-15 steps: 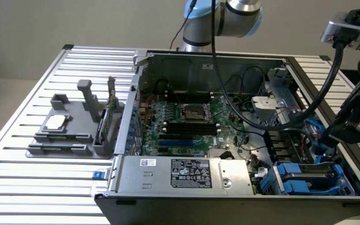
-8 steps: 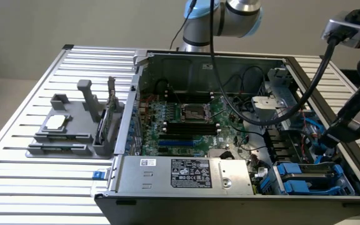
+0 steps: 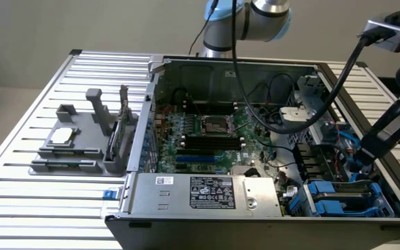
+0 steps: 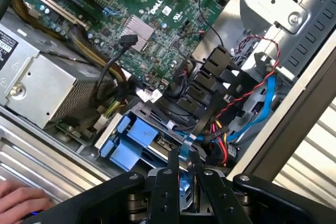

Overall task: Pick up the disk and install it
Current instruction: 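Insert the first disk wire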

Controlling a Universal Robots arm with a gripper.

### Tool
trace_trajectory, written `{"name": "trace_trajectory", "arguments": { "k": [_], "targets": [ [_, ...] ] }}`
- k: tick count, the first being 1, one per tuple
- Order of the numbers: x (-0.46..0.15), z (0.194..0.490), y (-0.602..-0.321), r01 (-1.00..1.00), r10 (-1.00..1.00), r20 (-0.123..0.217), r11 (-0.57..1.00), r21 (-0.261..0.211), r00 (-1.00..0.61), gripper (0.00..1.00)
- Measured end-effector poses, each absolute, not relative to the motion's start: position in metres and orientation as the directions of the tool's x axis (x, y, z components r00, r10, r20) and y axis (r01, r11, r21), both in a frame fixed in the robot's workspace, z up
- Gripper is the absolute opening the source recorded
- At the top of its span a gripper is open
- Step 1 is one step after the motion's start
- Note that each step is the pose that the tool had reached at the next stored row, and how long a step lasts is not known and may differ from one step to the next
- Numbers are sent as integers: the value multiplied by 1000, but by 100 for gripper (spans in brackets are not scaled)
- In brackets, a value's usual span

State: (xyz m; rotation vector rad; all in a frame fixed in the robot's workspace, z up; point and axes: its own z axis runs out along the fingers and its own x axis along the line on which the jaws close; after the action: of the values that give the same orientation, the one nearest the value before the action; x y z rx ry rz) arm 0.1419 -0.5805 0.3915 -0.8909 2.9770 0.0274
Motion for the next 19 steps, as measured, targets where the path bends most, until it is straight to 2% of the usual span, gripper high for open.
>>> {"name": "trace_trajectory", "arguments": {
  "k": [19],
  "targets": [
    [142, 387, -580, -233, -233, -38, 972, 7, -972, 22]
  ]
}}
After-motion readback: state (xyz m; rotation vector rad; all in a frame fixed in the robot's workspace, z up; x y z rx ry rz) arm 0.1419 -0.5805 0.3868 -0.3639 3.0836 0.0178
